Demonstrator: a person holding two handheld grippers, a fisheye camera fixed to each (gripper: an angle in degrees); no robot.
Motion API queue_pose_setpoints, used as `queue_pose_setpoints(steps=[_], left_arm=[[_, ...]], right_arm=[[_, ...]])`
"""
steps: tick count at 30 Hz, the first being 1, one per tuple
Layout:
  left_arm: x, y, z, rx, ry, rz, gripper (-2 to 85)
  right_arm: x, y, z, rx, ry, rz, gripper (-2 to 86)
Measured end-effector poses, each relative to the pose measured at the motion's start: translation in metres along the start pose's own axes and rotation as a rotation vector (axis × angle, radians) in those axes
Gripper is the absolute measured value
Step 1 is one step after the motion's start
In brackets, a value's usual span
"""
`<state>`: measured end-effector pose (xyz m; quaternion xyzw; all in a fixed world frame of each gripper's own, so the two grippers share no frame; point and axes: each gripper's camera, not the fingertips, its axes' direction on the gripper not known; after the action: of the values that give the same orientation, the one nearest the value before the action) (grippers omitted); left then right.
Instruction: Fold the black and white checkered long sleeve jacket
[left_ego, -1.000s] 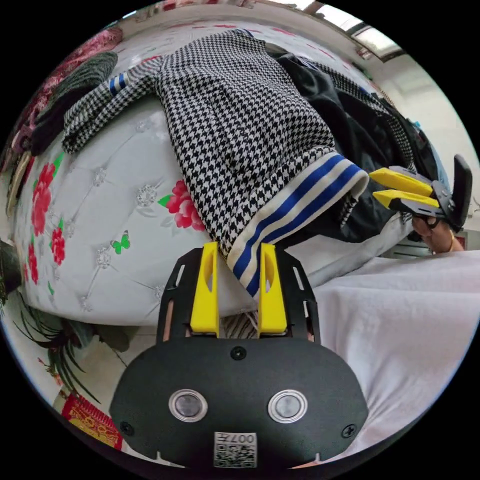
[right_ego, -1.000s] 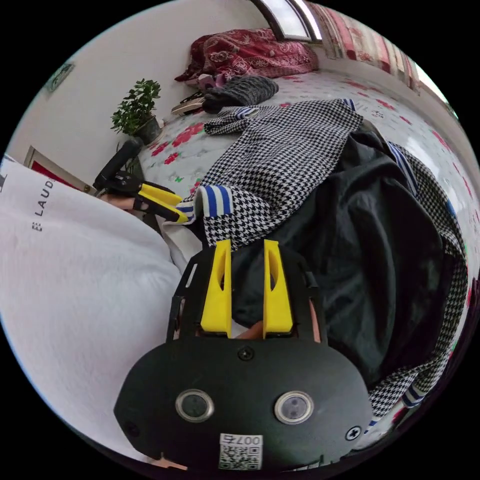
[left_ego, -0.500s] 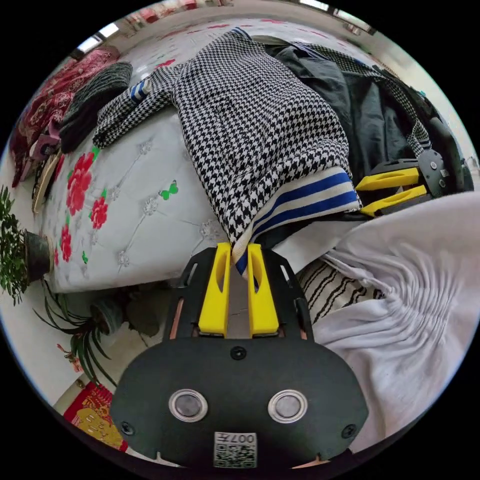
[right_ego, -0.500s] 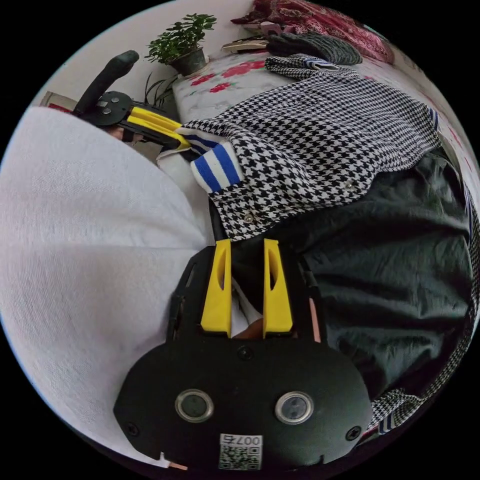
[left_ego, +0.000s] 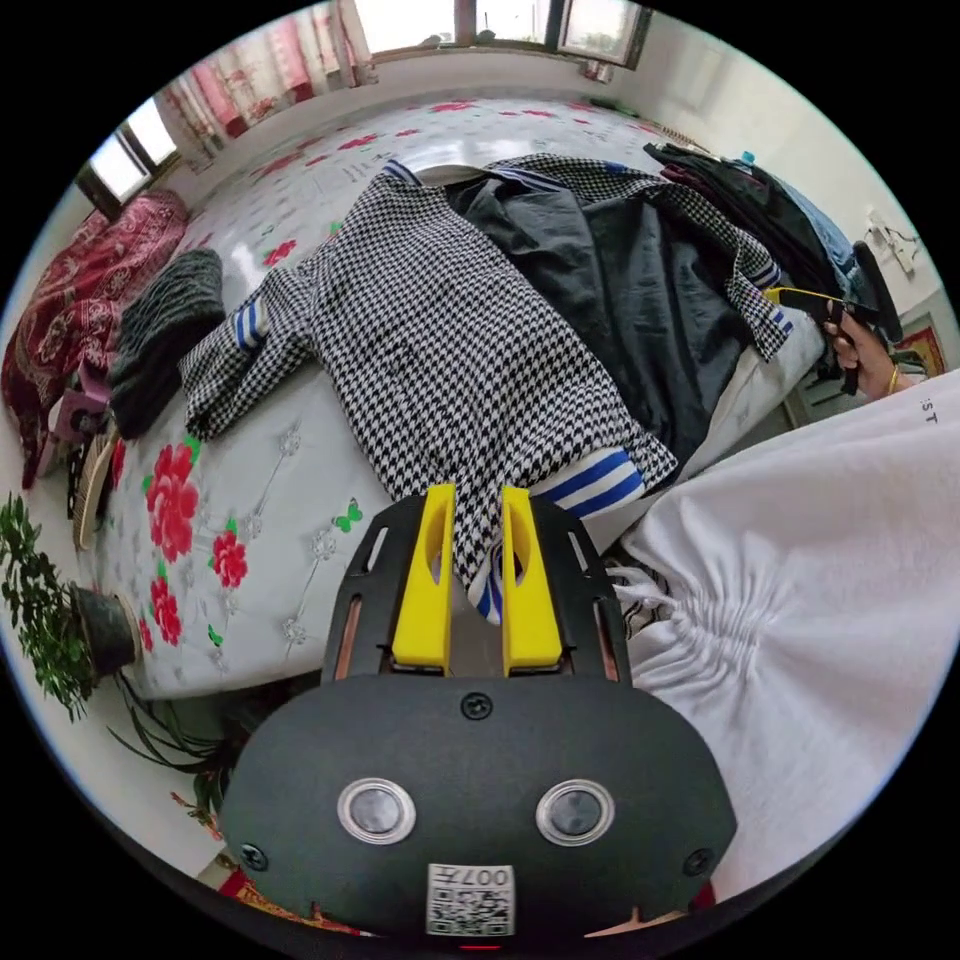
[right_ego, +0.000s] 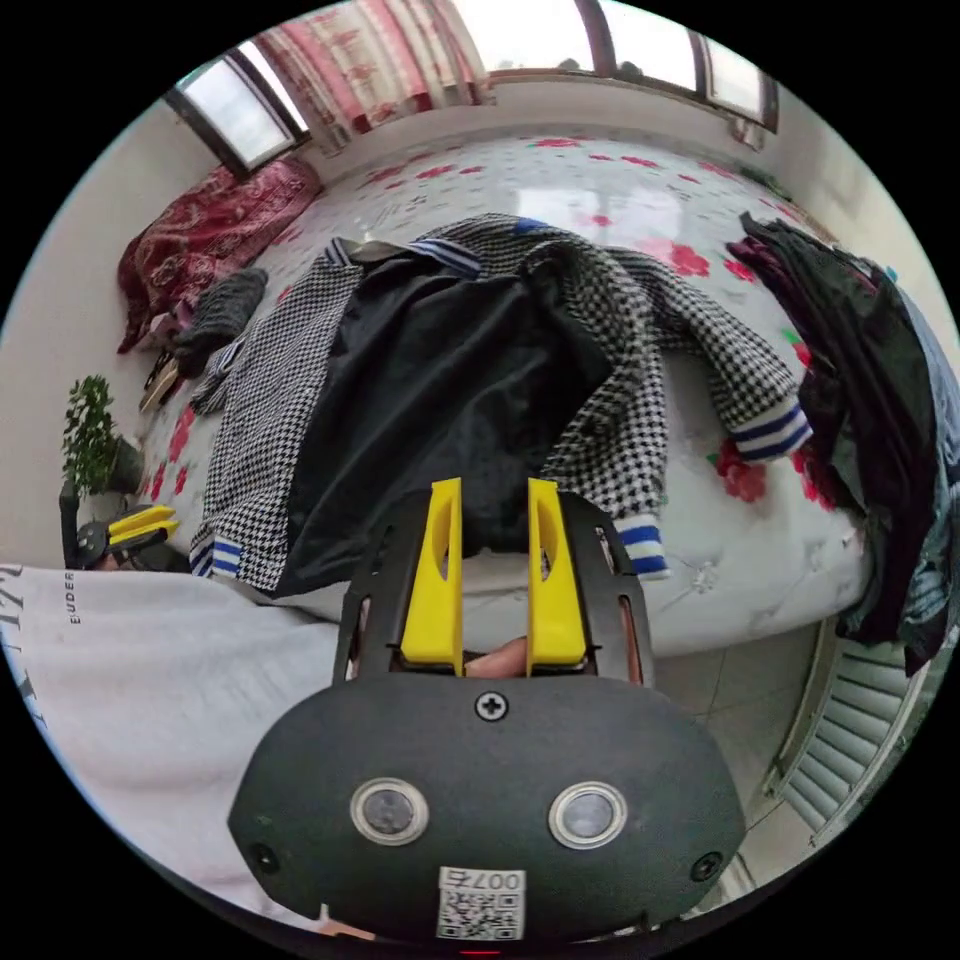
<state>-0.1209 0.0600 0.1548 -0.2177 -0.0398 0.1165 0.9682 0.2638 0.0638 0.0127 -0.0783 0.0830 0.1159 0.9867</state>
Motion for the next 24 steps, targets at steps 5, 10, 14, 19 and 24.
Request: queue_pose_setpoints(steps=[5,10,14,19,24], left_arm=[[0.083,-0.053,0.023,0.034,0.107,0.056,7.5],[0.165,-0.096,0.043,-0.007,0.071,0.08,7.4],[0.216,-0.139,0.051,-0.019,0.122,0.029,7.6],[0.261,-0.177,0.054,-0.026,0.104,0.01,7.8],[0.288,-0.193,0.06,-0.028,0.131,-0.038,7.7]], right_arm=[[0.065,-0.037,-0.017,0.053,0.202,0.032,11.7],[0.111,-0.107,0.017,-0.055,0.208,-0.074,13.8],[0.12,-0.137,0.061,-0.212,0.248,-0.217,14.2],[0.156,-0.182,0.042,-0.186,0.352,-0.402,9.0],[0.279,-0.267,-0.047,0.014,0.148,-0.051,9.9]])
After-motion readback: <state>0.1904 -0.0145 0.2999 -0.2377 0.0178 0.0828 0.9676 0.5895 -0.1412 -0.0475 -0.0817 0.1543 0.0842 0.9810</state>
